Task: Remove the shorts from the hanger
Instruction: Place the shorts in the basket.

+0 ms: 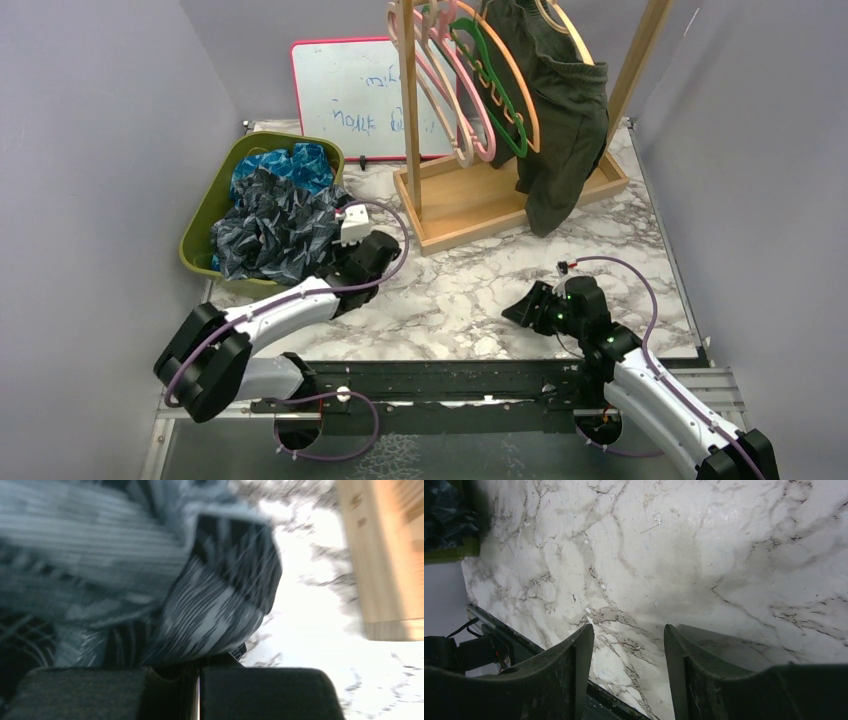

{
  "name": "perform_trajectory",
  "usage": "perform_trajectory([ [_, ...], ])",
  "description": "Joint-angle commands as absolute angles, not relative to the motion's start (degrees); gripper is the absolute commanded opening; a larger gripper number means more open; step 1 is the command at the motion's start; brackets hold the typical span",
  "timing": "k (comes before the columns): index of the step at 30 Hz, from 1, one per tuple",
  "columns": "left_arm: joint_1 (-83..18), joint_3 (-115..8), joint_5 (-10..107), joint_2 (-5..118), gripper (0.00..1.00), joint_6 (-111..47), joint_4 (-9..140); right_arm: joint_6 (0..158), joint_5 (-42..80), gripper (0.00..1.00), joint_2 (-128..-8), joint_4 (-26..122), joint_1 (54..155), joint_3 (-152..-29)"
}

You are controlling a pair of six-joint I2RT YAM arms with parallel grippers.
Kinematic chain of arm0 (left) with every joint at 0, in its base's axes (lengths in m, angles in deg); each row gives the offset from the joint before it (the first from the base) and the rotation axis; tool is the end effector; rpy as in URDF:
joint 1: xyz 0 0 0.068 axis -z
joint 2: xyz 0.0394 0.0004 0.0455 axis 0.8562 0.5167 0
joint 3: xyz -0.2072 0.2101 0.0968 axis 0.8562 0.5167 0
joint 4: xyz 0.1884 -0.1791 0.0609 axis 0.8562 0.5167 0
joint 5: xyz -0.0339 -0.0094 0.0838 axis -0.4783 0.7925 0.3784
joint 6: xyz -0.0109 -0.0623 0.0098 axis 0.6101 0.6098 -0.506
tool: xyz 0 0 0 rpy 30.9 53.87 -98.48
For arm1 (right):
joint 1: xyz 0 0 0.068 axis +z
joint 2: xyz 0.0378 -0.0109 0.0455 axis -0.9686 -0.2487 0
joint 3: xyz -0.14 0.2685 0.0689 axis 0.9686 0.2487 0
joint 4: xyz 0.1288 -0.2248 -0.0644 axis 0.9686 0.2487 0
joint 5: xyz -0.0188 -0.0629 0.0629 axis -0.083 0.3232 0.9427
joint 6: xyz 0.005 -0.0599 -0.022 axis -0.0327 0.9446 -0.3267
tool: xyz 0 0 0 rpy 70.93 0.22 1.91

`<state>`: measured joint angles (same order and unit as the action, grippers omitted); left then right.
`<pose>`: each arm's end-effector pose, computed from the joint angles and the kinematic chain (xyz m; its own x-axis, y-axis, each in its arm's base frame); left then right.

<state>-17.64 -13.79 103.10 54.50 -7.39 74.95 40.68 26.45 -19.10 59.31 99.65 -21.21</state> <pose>0.2000 -0.1277 0.2057 -0.5052 -0.0983 -0.8574 -0.2537 0.9665 0.0387 0.0974 0.0573 0.1454 -0.8035 0.3899 -0.4498 -0.0140 0.7430 0.6691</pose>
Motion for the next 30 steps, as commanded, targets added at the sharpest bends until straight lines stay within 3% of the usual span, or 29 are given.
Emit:
perform_trajectory([
  [1,-17.67,-21.95,101.40,47.67,0.00,-18.75,75.61,41.18,27.37,0.57,-18.76,58.47,99.77,-20.29],
  [6,-22.23,-33.57,102.73,41.87,0.00,-30.84,79.40,41.13,27.20,0.57,-18.75,58.47,99.77,-20.28],
  [12,-36.41,-44.99,100.30,42.83,0.00,-43.22,82.13,41.18,27.36,0.57,-18.71,58.45,99.77,-20.27],
  [22,-62.85,-48.26,88.43,48.44,0.00,-42.12,82.54,41.27,27.29,0.57,-18.89,58.14,99.77,-20.31],
  [30,-63.79,-46.53,67.09,54.73,0.00,-42.78,90.85,41.49,26.82,0.57,-20.34,57.20,99.77,-20.64],
])
